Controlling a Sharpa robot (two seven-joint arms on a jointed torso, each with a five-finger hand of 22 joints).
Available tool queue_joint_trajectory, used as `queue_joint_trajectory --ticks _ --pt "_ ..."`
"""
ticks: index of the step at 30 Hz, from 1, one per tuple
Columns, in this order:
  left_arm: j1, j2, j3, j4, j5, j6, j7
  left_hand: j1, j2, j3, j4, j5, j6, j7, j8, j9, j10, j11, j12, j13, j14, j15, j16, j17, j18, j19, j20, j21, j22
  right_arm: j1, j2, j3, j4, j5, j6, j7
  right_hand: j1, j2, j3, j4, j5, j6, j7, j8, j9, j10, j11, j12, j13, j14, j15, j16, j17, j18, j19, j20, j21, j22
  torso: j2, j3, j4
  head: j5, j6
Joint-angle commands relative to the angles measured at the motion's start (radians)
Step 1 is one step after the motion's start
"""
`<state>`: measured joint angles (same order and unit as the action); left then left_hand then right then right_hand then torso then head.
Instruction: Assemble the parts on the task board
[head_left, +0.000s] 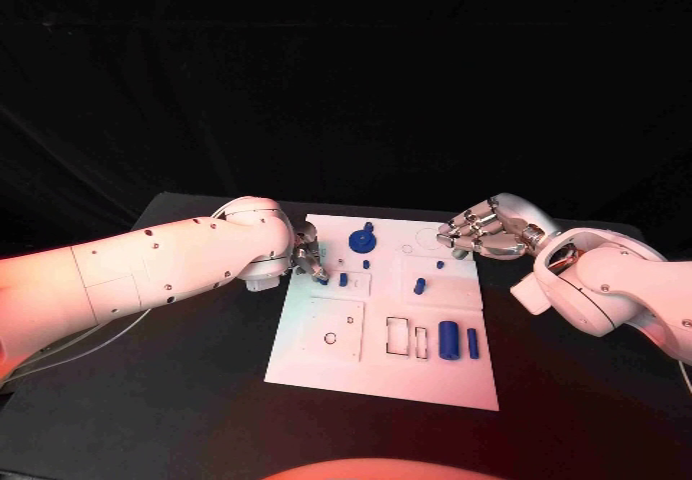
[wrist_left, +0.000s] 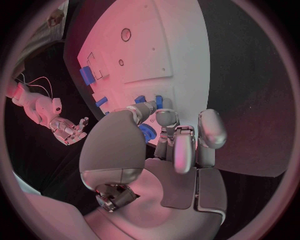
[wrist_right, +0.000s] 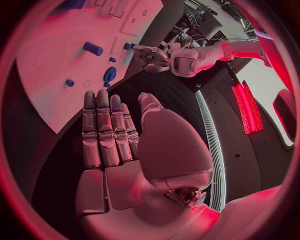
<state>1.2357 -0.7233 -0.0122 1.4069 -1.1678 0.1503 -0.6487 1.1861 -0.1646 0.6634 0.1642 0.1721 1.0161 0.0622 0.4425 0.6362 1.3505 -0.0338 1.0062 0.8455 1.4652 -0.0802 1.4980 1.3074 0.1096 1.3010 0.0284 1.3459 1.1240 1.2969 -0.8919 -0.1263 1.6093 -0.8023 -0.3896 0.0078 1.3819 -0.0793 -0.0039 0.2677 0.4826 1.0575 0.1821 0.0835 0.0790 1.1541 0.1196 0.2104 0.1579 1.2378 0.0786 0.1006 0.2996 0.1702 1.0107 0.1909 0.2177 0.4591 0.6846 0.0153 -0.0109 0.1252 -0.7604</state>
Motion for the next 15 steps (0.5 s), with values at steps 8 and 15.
queue_joint_trajectory --ticks 8,15 --pt "-0.004 0.012 -0.003 -0.007 -0.022 0.041 -0.005 -0.047 0.008 0.084 -0.111 -0.003 0.041 -0.034 0.015 -0.015 0.023 -0.01 0.023 0.024 0.08 -0.013 0.001 0.172 -0.017 0.01 -0.004 0.008 0.008 -0.001 -0.001 0.0 0.002 -0.003 0.012 0.002 -0.003 0.007 -0.004 0.003 0.006 -0.007 0.0 -0.002 0.0 -0.007 0.0 0.006 -0.001 0.003 -0.001 -0.006 -0.001 0.012 0.004 0.001 -0.006 -0.002 0.0 0.0001 0.0004 0.002 -0.001" --pt "-0.004 0.02 -0.003 -0.015 -0.028 0.031 -0.006 -0.066 0.015 0.058 -0.095 -0.003 0.047 -0.038 0.018 -0.026 0.029 -0.012 0.032 0.035 0.08 -0.015 0.002 0.172 -0.018 0.013 -0.007 0.01 0.011 -0.001 -0.001 0.0 0.003 -0.003 0.012 0.002 -0.003 0.007 -0.004 0.002 0.007 -0.007 0.0 -0.002 0.0 -0.007 0.0 0.006 -0.001 0.003 -0.001 -0.006 -0.001 0.012 0.004 0.001 -0.007 -0.002 0.0 0.0 -0.0003 0.003 -0.001"
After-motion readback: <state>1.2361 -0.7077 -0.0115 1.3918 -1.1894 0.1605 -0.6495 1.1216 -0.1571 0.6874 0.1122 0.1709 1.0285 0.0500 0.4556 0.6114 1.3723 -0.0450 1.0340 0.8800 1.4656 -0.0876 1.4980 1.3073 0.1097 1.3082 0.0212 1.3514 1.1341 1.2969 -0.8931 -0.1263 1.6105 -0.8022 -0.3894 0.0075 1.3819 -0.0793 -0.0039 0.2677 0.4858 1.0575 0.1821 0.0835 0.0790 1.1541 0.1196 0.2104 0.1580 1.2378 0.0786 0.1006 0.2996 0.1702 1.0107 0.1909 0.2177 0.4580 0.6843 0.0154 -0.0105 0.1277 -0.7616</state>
